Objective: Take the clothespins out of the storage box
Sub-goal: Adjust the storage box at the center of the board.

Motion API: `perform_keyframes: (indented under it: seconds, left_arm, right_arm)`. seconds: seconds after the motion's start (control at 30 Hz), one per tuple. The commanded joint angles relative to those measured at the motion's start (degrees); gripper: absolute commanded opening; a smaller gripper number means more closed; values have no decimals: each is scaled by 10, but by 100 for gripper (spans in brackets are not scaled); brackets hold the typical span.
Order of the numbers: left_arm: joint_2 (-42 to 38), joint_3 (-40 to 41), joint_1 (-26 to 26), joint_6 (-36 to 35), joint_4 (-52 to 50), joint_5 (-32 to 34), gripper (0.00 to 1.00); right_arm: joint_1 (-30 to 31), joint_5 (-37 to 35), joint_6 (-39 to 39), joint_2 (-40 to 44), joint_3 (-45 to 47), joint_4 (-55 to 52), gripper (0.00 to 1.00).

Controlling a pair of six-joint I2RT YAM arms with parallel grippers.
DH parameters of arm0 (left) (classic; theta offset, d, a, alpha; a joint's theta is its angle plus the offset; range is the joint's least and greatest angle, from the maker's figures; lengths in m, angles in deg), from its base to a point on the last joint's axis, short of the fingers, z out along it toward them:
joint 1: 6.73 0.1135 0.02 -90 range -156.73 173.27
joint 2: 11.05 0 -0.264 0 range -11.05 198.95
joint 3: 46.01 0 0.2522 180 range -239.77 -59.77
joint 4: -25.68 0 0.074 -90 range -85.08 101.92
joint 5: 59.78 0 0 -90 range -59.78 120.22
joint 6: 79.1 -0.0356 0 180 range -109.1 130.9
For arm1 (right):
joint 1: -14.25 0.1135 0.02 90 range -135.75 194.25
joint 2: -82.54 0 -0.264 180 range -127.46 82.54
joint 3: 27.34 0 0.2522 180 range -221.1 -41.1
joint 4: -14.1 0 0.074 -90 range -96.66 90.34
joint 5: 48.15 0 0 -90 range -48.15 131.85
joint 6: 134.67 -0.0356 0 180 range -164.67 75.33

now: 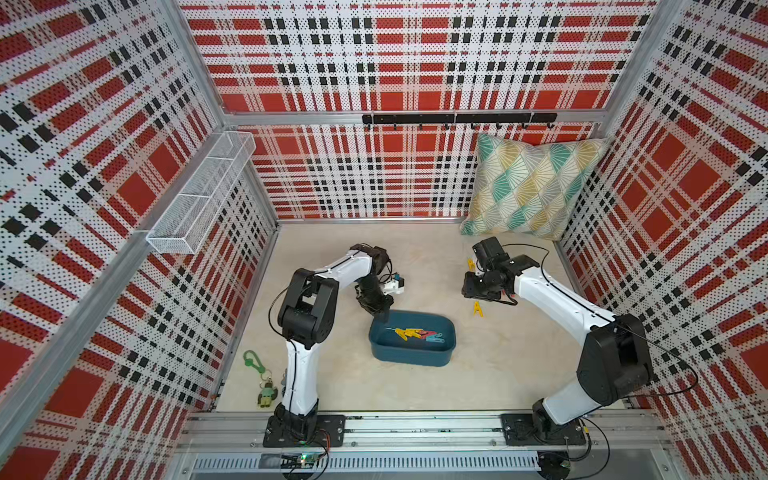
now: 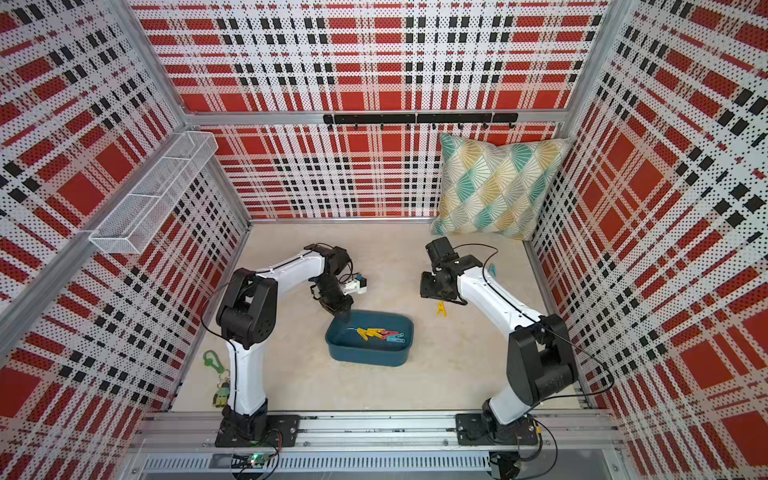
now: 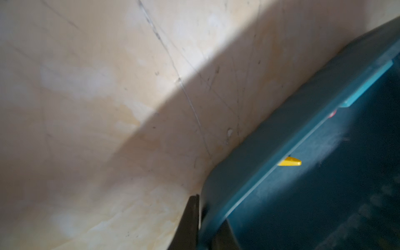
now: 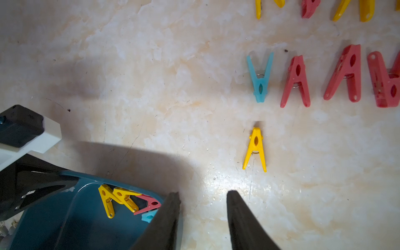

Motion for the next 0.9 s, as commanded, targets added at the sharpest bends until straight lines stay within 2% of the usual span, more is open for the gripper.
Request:
perform_keyframes:
  seconds: [0.0, 0.1, 0.23, 0.4, 0.57, 0.87]
  left_arm:
    - [-35, 46, -23, 50, 134, 148, 0]
    - [-63, 96, -45, 73, 219, 213, 0]
    - [-83, 145, -63, 78, 289, 250, 0]
    - [-96, 164, -60, 73, 320, 277, 0]
    - [-101, 173, -52, 65, 327, 271, 1]
    - [-154, 181, -42, 43, 323, 218, 39]
  right_arm:
    - [10, 0, -1, 1, -7, 16, 43]
    - [16, 1, 0, -1, -7, 21, 44]
    - [30, 3, 2, -6, -11, 28, 44]
    - [60, -1, 28, -1, -20, 37, 44]
    - [81, -1, 37, 3, -20, 42, 45]
    - [123, 15, 60, -19, -33, 36, 45]
